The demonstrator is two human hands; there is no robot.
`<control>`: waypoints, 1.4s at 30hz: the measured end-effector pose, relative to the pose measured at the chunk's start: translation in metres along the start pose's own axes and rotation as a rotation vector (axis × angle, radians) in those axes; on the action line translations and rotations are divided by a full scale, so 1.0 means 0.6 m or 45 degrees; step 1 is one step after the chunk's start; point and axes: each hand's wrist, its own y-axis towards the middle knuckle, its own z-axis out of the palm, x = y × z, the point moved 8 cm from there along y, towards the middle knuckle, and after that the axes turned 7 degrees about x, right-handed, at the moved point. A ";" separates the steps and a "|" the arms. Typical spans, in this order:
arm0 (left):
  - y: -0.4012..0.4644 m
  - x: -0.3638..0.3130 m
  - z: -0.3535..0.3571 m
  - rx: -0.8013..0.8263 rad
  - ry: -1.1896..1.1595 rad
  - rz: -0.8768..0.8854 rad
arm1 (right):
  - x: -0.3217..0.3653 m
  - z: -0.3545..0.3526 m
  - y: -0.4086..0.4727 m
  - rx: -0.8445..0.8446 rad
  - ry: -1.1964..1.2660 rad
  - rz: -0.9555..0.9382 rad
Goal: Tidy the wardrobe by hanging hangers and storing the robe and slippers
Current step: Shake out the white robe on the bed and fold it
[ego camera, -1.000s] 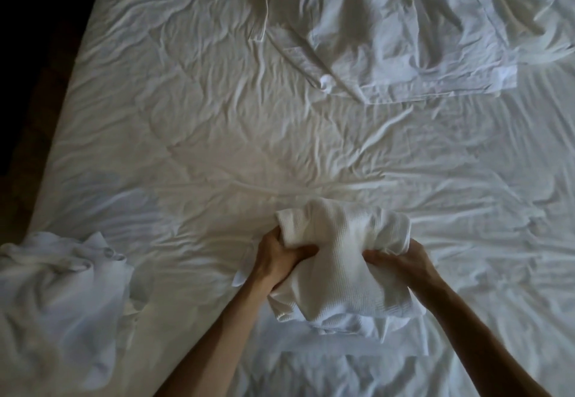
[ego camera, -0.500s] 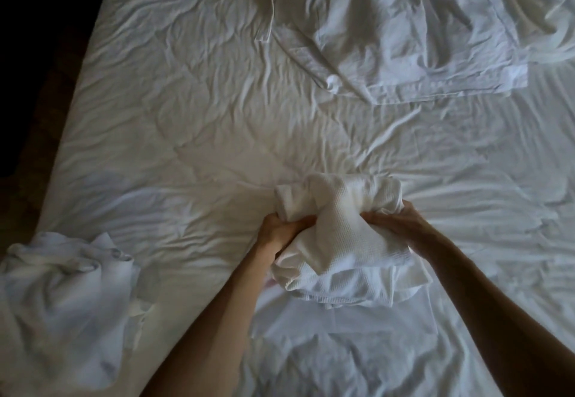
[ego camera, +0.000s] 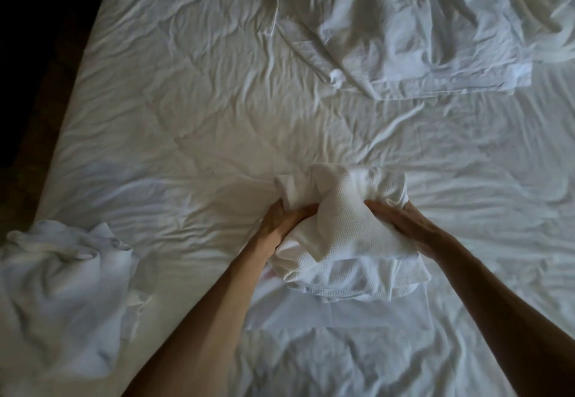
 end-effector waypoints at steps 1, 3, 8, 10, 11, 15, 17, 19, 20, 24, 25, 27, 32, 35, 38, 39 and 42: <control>-0.005 -0.006 0.001 -0.001 0.006 0.016 | 0.006 0.001 -0.005 0.016 0.011 0.016; -0.024 -0.017 -0.001 -0.017 -0.005 0.034 | 0.022 0.000 -0.018 0.012 0.010 -0.002; -0.105 -0.051 -0.018 -0.071 -0.058 0.093 | 0.100 0.020 -0.069 -0.046 -0.032 -0.127; -0.151 -0.069 -0.028 -0.056 -0.035 0.123 | 0.134 0.041 -0.095 -0.039 -0.034 -0.166; -0.178 -0.075 -0.036 -0.053 -0.045 0.128 | 0.150 0.056 -0.109 -0.025 -0.036 -0.175; -0.298 -0.090 -0.095 -0.196 -0.173 0.142 | 0.213 0.134 -0.164 0.060 -0.092 -0.186; -0.356 -0.084 -0.123 -0.236 -0.206 0.173 | 0.237 0.178 -0.194 0.069 -0.135 -0.170; -0.425 -0.073 -0.155 -0.292 -0.239 0.205 | 0.254 0.231 -0.224 0.093 -0.173 -0.156; -0.456 -0.059 -0.172 -0.320 -0.263 0.206 | 0.262 0.262 -0.238 0.115 -0.197 -0.152; -0.612 0.005 -0.245 -0.440 -0.403 0.214 | 0.278 0.407 -0.304 0.210 -0.247 -0.141; -0.655 0.030 -0.266 -0.485 -0.460 0.203 | 0.277 0.448 -0.319 0.236 -0.267 -0.132; -0.738 0.078 -0.311 -0.586 -0.566 0.219 | 0.278 0.540 -0.349 0.291 -0.333 -0.136; -0.883 0.198 -0.395 -0.710 -0.732 0.277 | 0.259 0.743 -0.395 0.405 -0.479 -0.156; -0.926 0.263 -0.422 -0.847 -0.778 0.246 | 0.249 0.826 -0.388 0.453 -0.628 -0.170; -0.935 0.313 -0.437 -0.931 -0.896 0.260 | 0.258 0.888 -0.360 0.497 -0.822 -0.179; -0.934 0.325 -0.439 -0.943 -0.945 0.240 | 0.265 0.905 -0.349 0.510 -0.881 -0.180; -0.915 0.334 -0.457 -0.983 -1.100 0.260 | 0.298 0.956 -0.313 0.571 -1.066 -0.202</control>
